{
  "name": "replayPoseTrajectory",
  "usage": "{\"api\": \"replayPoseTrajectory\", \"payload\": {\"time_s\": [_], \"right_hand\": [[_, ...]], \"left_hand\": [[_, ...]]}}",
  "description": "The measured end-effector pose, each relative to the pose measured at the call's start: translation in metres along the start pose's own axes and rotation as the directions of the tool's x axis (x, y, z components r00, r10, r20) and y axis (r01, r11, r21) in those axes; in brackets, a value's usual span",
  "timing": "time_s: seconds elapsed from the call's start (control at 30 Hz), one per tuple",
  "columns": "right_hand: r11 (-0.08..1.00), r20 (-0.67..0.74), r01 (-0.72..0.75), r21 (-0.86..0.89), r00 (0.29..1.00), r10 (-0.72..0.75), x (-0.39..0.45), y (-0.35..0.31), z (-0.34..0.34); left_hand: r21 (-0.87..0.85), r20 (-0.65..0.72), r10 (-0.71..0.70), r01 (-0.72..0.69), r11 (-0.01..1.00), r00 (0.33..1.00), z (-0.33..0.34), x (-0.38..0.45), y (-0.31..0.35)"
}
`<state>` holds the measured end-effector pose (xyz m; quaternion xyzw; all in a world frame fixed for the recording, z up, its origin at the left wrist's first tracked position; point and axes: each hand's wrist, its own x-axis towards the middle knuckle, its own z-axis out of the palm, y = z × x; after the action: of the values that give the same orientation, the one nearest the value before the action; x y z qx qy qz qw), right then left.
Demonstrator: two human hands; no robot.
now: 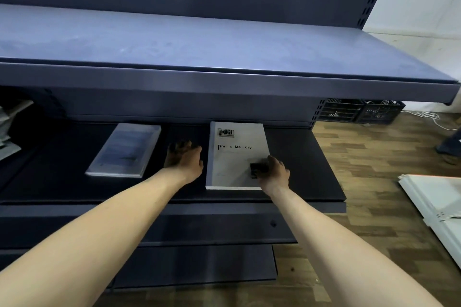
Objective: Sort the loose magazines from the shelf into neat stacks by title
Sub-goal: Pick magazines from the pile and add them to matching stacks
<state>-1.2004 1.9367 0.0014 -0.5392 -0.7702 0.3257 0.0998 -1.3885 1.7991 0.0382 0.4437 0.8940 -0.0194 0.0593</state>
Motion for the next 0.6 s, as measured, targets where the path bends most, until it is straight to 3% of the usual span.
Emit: {"api": "replayPoseTrajectory", "payload": {"time_s": [0.13, 0.37, 0.6], "right_hand": [[0.997, -0.011, -0.029, -0.072, 1.0, 0.028, 0.001, 0.0, -0.001], [1.0, 0.016, -0.016, 0.015, 1.0, 0.016, -0.001, 0.002, -0.004], [0.995, -0.019, 0.096, 0.015, 0.995, -0.095, -0.013, -0.011, -0.012]], "left_hand": [[0.003, -0.009, 0.002, -0.002, 1.0, 1.0, 0.0, 0.0, 0.001], [-0.001, 0.027, -0.025, 0.025, 1.0, 0.999, -0.002, -0.005, 0.0], [-0.018, 0.038, -0.058, 0.059, 0.998, 0.998, -0.01, -0.015, -0.001]]}}
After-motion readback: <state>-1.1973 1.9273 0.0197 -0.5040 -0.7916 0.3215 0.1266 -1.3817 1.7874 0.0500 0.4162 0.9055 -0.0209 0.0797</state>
